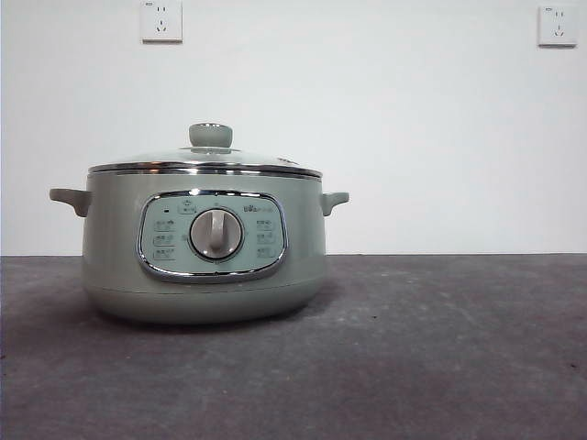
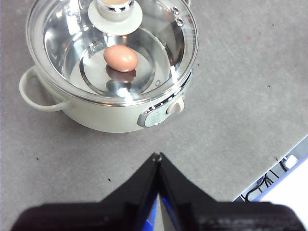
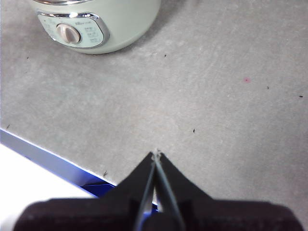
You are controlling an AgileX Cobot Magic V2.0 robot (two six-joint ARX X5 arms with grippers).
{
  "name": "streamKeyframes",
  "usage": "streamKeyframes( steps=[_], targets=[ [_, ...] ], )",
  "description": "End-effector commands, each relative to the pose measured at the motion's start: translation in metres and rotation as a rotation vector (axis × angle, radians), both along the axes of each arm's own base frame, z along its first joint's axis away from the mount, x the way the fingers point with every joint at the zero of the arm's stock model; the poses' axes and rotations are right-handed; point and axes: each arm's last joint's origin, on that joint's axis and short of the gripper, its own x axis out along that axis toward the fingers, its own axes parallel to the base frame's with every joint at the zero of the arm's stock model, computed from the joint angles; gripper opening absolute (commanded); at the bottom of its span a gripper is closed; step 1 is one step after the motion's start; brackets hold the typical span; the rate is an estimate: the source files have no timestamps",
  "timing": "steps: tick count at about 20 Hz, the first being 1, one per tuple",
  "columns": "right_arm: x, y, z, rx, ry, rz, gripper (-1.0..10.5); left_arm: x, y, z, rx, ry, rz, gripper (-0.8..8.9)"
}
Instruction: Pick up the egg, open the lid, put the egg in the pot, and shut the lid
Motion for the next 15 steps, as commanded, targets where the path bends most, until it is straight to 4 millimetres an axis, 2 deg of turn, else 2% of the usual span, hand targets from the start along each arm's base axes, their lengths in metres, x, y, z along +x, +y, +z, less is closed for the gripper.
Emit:
streamKeyframes(
  steps=[1, 5, 8, 11, 13, 15],
  targets=[
    [0.0, 0.0, -0.002, 0.001, 0.005, -0.01, 0.0, 0.006, -0.002, 0.0, -0.005, -0.017, 0.002, -0.04],
    [0.0, 0.0, -0.002, 0.001, 0.005, -0.01, 0.0, 0.014, -0.006, 0.003, -0.009, -0.087, -0.019, -0.03],
    [0.0, 0.0, -0.002, 0.002, 0.005, -0.01, 0.0, 0.016, 0.002, 0.025, -0.026, -0.359, 0.001, -0.03],
    [0.0, 0.0, -0.002, 0.001, 0.005, -0.01, 0.0, 0.001, 0.017, 0.045, -0.066, -0.602, 0.008, -0.04],
    [0.0, 0.0, -0.002, 0.001, 0.005, -0.01, 0.0, -0.011, 0.029, 0.041, -0.094, -0.715, 0.032, -0.03],
    [0.0, 0.0, -0.002, 0.001, 0.005, -0.01, 0.0, -0.022, 0.04, 0.02, -0.077, -0.779, 0.108, -0.03]
  ],
)
